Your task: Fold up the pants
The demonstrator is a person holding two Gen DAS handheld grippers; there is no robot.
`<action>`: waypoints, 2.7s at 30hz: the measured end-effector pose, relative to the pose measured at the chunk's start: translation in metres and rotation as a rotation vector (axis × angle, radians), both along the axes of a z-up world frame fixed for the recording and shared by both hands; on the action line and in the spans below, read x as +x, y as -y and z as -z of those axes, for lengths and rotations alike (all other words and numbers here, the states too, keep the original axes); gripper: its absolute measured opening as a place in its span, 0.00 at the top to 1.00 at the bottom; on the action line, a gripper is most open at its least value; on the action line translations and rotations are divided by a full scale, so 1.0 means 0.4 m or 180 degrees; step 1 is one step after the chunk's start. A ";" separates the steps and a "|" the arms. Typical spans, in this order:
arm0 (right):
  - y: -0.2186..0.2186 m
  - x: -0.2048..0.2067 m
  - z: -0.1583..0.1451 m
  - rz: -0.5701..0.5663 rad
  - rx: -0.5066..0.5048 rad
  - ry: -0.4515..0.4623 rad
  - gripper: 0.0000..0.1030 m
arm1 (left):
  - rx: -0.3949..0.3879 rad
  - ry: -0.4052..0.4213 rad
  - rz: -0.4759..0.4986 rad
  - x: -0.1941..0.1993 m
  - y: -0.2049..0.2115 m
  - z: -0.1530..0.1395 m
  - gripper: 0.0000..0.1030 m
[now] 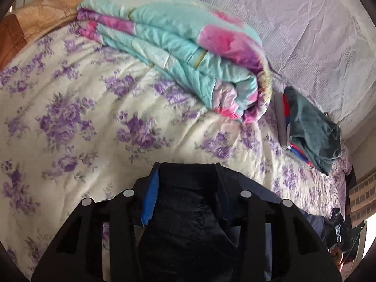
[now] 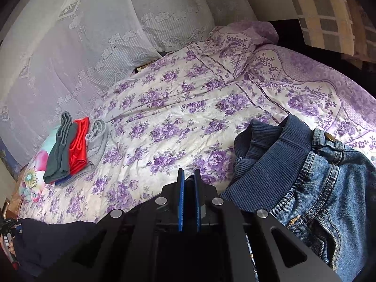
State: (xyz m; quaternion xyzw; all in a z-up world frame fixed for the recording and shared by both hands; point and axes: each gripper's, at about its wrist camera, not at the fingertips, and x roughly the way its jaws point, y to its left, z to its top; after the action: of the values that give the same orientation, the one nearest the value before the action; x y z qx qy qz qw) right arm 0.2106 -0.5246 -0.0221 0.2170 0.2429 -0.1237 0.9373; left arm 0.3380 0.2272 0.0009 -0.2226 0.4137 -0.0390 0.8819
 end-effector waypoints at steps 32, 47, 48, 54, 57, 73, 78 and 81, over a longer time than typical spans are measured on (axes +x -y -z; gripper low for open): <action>-0.150 -0.046 0.016 -0.0174 -0.0190 -0.0620 0.45 | -0.0465 -0.0456 -0.0069 -0.397 -0.168 0.028 0.22; -0.238 -0.475 -0.027 -0.0367 0.0213 -0.0039 0.30 | -0.1086 -0.0577 -0.0001 -0.447 -0.044 0.136 0.34; -0.236 -0.500 -0.032 -0.0349 0.0197 -0.0037 0.30 | -0.1048 -0.0580 -0.0068 -0.441 -0.039 0.139 0.39; -0.184 -0.640 -0.011 -0.0277 0.0479 -0.0330 0.30 | -0.1173 -0.0311 -0.0274 -0.521 -0.102 0.113 0.85; -0.174 -0.700 0.022 -0.0248 0.0682 -0.0508 0.30 | -0.1204 -0.0160 -0.0308 -0.588 -0.143 0.078 0.85; -0.206 -0.770 0.125 -0.0285 0.0954 -0.0689 0.28 | -0.1197 -0.0129 -0.0502 -0.711 -0.199 0.086 0.87; -0.210 -0.701 0.124 -0.0167 0.0826 -0.0316 0.89 | -0.1243 -0.0153 -0.0545 -0.716 -0.209 0.100 0.87; -0.193 -0.712 0.063 -0.0265 0.0682 -0.0151 0.89 | -0.1197 -0.0101 -0.0504 -0.729 -0.205 0.078 0.87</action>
State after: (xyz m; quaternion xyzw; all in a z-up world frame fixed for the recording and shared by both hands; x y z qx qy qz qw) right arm -0.0743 -0.4475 -0.0472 0.3027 0.2857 -0.0630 0.9071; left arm 0.0465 0.3092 -0.0302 -0.4157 0.3941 -0.0425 0.8186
